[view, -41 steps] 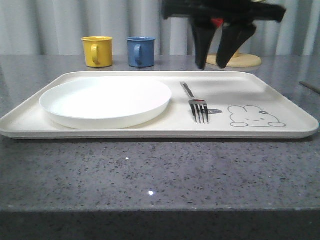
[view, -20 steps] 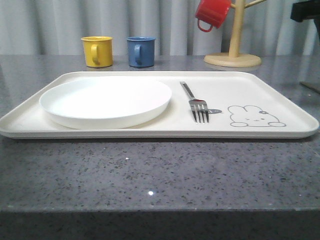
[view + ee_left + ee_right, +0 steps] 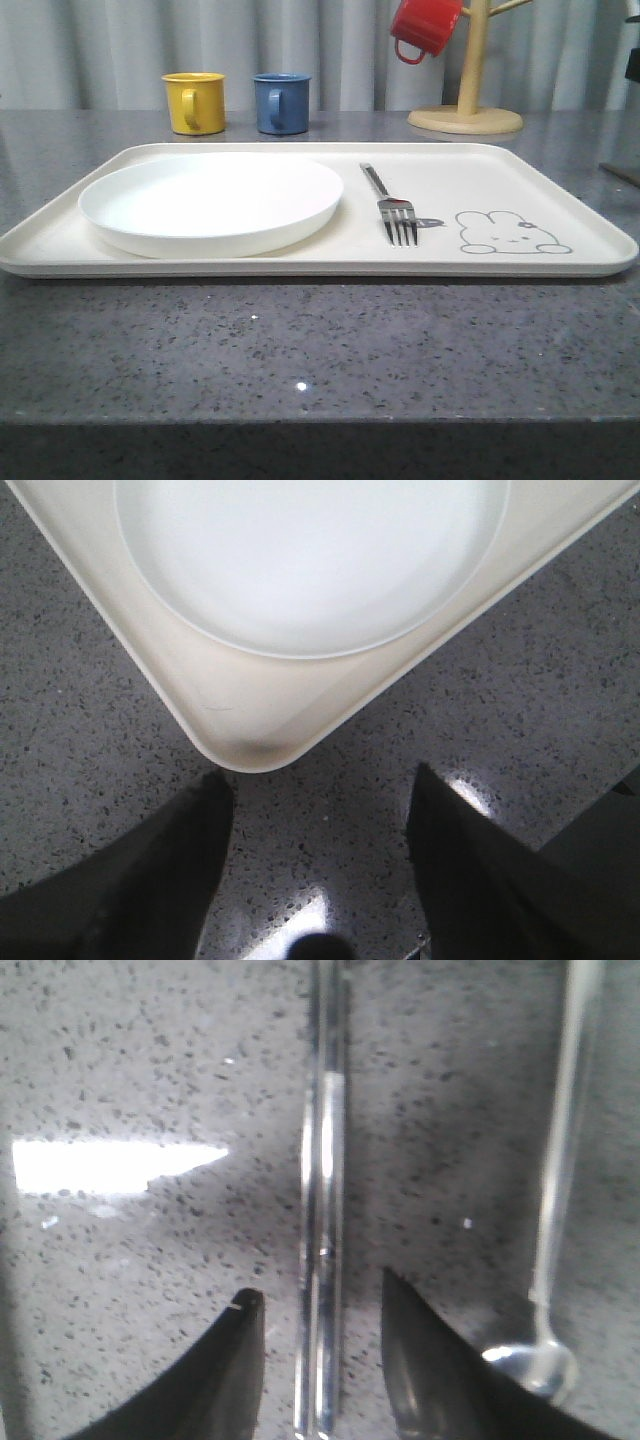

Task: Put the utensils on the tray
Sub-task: 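Move the right gripper back and grasp the silver chopsticks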

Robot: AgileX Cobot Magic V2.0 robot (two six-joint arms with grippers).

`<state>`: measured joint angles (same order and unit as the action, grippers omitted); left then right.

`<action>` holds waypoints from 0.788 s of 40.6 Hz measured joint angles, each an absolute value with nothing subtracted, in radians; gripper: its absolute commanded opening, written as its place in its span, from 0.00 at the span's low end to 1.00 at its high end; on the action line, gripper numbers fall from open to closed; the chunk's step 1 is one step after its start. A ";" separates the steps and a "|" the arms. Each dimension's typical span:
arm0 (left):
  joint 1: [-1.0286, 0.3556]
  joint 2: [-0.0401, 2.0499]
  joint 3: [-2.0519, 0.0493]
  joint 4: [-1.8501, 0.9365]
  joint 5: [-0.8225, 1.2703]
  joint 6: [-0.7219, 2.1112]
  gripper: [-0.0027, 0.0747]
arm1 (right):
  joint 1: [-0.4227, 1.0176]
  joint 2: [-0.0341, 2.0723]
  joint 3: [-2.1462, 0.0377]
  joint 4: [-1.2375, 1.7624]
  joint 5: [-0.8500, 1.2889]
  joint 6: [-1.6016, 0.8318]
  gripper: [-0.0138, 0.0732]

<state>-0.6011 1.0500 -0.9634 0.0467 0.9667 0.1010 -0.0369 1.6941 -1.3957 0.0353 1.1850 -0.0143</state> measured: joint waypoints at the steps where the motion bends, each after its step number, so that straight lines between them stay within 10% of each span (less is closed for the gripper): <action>1: -0.601 1.050 -0.963 0.047 0.967 0.101 0.54 | -0.037 1.700 -1.396 0.038 1.185 -0.014 0.52; 15: -0.601 1.050 -0.963 0.047 0.967 0.101 0.54 | -0.037 1.739 -1.396 0.043 1.176 -0.018 0.51; 32: -0.601 1.050 -0.963 0.047 0.967 0.101 0.54 | -0.037 1.754 -1.396 0.043 1.176 -0.020 0.19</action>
